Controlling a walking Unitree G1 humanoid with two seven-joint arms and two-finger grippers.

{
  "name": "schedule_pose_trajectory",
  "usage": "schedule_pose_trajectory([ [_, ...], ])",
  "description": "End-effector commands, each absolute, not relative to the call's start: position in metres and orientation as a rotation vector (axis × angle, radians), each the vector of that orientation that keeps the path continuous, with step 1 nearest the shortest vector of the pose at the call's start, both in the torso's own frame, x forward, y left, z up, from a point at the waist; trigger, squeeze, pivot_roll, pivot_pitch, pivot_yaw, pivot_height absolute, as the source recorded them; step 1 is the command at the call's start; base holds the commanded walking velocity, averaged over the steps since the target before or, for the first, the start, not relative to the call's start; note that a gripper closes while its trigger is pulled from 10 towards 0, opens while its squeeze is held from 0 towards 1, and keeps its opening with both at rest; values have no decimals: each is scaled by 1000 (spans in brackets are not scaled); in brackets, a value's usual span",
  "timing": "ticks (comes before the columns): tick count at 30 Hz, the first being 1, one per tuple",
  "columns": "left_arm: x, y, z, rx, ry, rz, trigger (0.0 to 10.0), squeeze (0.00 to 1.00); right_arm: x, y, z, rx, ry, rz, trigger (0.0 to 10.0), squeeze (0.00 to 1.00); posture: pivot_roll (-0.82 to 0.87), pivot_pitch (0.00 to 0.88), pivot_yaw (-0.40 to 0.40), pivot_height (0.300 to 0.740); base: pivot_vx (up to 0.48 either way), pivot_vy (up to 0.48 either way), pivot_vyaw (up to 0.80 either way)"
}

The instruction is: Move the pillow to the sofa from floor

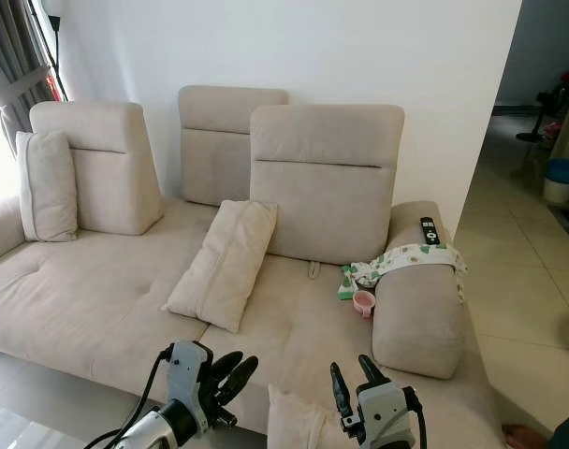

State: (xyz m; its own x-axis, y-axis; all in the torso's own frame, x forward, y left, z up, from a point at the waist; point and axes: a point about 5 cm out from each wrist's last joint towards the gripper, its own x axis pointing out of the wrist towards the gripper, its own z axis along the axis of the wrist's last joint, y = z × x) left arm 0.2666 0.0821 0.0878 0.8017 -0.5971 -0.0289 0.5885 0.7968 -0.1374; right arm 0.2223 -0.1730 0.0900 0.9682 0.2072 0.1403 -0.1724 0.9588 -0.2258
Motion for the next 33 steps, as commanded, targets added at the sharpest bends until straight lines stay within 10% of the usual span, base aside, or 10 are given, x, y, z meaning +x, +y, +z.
schedule_pose_trajectory([
  [1, 264, 84, 84, -111, 81, -640, 10000, 0, 221, -172, 86, -211, -155, 198, 10000, 0, 129, 0, 66, 740, 0, 0, 0],
  [33, 262, 80, 83, -100, 70, -659, 10000, 0, 221, -172, 88, -214, -161, 199, 10000, 0, 128, 0, 61, 740, 0, 0, 0],
])
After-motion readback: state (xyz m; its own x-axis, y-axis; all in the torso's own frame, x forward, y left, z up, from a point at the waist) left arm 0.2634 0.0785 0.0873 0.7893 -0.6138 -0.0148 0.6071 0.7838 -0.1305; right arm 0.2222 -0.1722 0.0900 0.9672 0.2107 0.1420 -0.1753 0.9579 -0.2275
